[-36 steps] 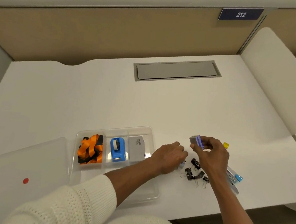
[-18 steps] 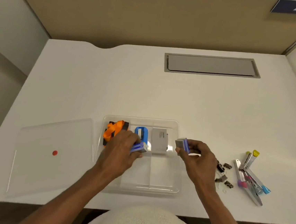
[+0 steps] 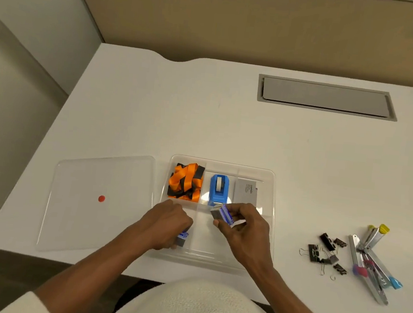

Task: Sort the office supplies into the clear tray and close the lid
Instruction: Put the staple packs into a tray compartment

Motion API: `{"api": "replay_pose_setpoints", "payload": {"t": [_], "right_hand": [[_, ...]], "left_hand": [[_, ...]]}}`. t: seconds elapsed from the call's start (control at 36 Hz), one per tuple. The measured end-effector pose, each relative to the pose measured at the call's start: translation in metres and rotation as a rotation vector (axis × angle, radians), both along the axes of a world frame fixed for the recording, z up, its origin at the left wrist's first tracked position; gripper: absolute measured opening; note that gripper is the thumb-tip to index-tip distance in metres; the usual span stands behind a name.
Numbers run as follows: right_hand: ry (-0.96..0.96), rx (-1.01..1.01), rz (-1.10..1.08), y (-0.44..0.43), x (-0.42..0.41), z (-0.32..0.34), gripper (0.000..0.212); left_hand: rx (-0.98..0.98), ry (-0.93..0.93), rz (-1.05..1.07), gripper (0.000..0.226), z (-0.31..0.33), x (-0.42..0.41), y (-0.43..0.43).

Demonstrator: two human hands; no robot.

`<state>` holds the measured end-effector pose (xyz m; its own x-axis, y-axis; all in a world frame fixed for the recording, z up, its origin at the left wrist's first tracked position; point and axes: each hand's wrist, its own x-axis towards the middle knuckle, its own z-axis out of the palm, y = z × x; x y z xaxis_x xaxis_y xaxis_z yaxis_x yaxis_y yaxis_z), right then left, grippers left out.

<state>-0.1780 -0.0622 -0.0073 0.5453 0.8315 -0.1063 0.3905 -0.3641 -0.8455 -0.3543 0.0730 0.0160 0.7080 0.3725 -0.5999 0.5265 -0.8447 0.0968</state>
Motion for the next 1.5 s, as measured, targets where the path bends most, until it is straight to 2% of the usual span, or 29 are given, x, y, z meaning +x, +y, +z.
{"api": "replay_pose_setpoints", "payload": {"t": [0.19, 0.33, 0.5, 0.69, 0.81, 1.06, 1.11, 1.22, 1.31, 1.39, 1.5], "right_hand": [[-0.008, 0.004, -0.013, -0.002, -0.009, -0.005, 0.039], [-0.008, 0.004, -0.029, -0.002, -0.009, -0.006, 0.039], [-0.022, 0.005, -0.042, -0.001, -0.005, -0.007, 0.039], [-0.007, -0.023, -0.04, 0.002, -0.006, -0.006, 0.038], [-0.017, -0.017, -0.006, 0.004, -0.01, -0.006, 0.038], [-0.057, -0.038, 0.063, 0.012, -0.013, 0.0, 0.039], [-0.068, -0.054, 0.106, 0.019, -0.013, 0.003, 0.042], [-0.04, -0.097, 0.213, 0.038, -0.016, 0.012, 0.043], [-0.105, -0.139, 0.356, 0.054, -0.022, 0.015, 0.038], [-0.218, -0.166, 0.532, 0.069, -0.034, 0.015, 0.027], [-0.321, -0.227, 0.724, 0.086, -0.054, 0.01, 0.025]], "left_hand": [[-0.108, 0.114, 0.028, 0.044, -0.005, 0.011, 0.008], [-0.065, 0.04, 0.017, 0.068, -0.005, 0.009, 0.008], [-0.083, -0.099, 0.129, 0.042, -0.009, -0.006, 0.003], [-0.066, -0.084, 0.124, 0.024, -0.008, -0.014, 0.004], [-0.043, -0.089, 0.112, 0.022, -0.009, -0.013, 0.001], [-0.083, -0.162, 0.225, 0.031, -0.011, -0.02, 0.0], [-0.053, -0.249, 0.311, 0.036, -0.005, -0.024, -0.002], [0.125, -0.472, 0.607, 0.017, 0.01, -0.042, -0.003], [0.198, -0.542, 0.82, 0.019, 0.006, -0.06, -0.001], [0.051, -0.532, 1.042, 0.022, -0.001, -0.073, -0.001], [-0.147, -0.54, 1.153, 0.013, -0.009, -0.079, -0.008]]}}
